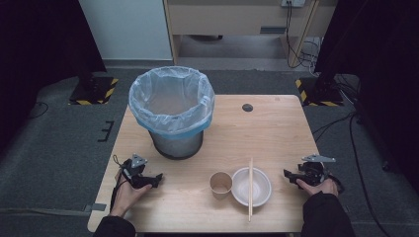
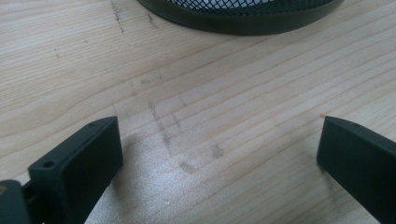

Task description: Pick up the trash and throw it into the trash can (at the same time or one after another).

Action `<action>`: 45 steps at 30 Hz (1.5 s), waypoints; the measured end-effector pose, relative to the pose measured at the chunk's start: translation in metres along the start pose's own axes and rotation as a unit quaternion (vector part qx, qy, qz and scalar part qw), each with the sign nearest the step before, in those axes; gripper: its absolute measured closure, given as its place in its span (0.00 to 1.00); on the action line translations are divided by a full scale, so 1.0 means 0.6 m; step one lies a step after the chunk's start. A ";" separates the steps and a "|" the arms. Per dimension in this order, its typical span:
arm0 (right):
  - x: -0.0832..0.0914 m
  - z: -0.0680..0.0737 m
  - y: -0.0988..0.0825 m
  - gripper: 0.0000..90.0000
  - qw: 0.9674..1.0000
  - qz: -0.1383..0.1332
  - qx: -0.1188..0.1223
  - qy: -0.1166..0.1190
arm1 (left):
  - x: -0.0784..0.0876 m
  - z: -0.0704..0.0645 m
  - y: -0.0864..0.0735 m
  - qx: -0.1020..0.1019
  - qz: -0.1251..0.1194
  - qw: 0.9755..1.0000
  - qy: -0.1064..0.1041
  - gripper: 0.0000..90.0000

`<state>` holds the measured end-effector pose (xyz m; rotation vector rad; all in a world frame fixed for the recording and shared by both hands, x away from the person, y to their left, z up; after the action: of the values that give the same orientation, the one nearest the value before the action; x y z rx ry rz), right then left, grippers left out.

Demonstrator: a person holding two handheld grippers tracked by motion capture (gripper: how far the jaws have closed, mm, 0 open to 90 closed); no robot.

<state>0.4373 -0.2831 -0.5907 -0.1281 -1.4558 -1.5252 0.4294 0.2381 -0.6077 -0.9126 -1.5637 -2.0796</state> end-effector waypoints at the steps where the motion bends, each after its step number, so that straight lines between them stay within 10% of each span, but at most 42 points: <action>1: 0.004 0.004 0.008 0.35 1.000 -0.011 -0.001 0.003 | 0.000 0.000 0.001 0.003 -0.001 1.000 -0.001 0.00; 9: 0.036 0.036 0.055 0.37 0.998 -0.064 0.003 0.010 | -0.002 0.000 0.000 0.001 0.002 1.000 0.010 0.00; 16: 0.061 0.099 0.088 0.38 0.995 -0.086 0.054 0.023 | 0.000 -0.003 -0.001 0.002 0.003 1.000 0.012 0.00; 30: 0.045 0.176 0.104 0.40 0.990 -0.072 0.107 0.054 | 0.001 -0.013 0.001 -0.003 0.002 1.000 0.007 0.00; 45: -0.017 0.242 0.066 0.51 0.988 -0.031 0.086 0.123 | 0.001 -0.014 0.001 -0.003 0.002 1.000 0.006 0.00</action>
<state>0.3937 -0.1524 -0.5296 0.2045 -1.3938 -1.4023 0.4274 0.2298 -0.6083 -0.9016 -1.5489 -2.0848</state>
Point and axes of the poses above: each handheld gripper's, and its own axes: x roughly backward along the jaws, y roughly out of its top, z roughly to its left, the point moved 10 cm from there along -x, roughly forward along the jaws, and after that the axes turned 15 degrees about y, right-handed, at the moved point
